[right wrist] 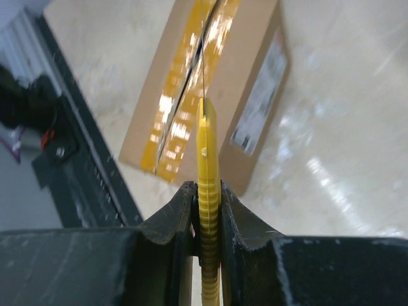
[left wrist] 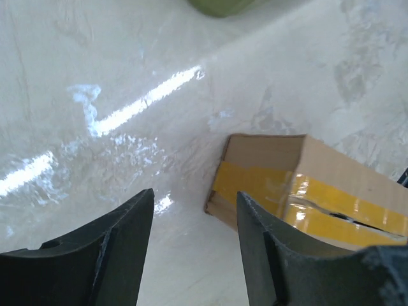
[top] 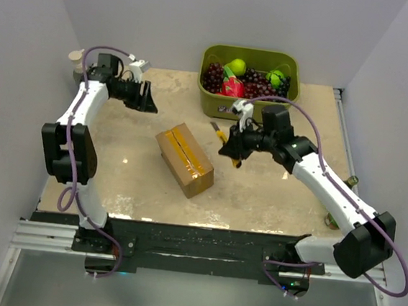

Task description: Unpack the express box

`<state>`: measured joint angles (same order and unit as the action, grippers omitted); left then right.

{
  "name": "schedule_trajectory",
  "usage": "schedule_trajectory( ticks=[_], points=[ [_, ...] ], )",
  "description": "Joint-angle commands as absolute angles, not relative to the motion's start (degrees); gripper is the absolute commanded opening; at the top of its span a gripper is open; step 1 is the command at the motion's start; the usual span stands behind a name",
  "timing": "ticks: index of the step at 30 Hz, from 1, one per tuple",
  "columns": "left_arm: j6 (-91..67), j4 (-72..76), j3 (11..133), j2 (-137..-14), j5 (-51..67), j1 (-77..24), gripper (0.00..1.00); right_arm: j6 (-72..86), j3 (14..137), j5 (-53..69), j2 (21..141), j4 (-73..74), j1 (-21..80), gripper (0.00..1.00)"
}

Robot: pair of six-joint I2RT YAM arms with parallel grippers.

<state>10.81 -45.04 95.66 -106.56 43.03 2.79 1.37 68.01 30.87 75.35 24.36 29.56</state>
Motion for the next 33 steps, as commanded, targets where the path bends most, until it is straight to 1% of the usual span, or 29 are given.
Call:
schedule_trajectory(
  ticks=[1, 5, 9, 12, 18, 22, 25, 31, 33],
  points=[
    [3.62, -36.31, 86.85, -106.44, 41.47, 1.85, 0.59, -1.94, 61.36, 38.50, 74.27, 29.18, 31.02, 0.00],
    [3.60, -34.90, 79.82, -104.07, 44.02, 1.41, 0.59, 2.98, 57.31, 37.79, 74.88, 25.76, 32.60, 0.00],
    [3.25, -34.72, 72.45, -100.39, 46.14, 1.06, 0.60, 8.60, 55.29, 38.06, 77.43, 17.17, 33.49, 0.00],
    [3.86, -35.68, 68.92, -98.10, 47.72, 0.53, 0.61, 10.37, 56.68, 36.40, 80.32, 14.25, 33.57, 0.00],
    [4.40, -36.30, 62.77, -92.04, 49.48, -4.83, 0.64, 10.55, 63.00, 31.21, 87.09, 11.07, 33.40, 0.00],
    [4.83, -38.05, 60.30, -89.21, 46.85, -5.10, 0.65, 8.18, 68.72, 29.09, 90.52, 11.77, 32.79, 0.00],
    [6.06, -40.50, 59.94, -87.63, 45.09, -4.92, 0.65, 7.12, 69.35, 26.91, 90.53, 13.09, 32.17, 0.00],
    [7.82, -43.15, 58.19, -84.64, 44.39, -4.92, 0.67, 6.51, 69.34, 26.89, 89.82, 12.83, 29.80, 0.00],
    [8.87, -43.85, 58.44, -83.94, 40.90, -4.57, 0.68, 5.89, 69.70, 27.42, 89.56, 13.18, 29.71, 0.00]
  ],
)
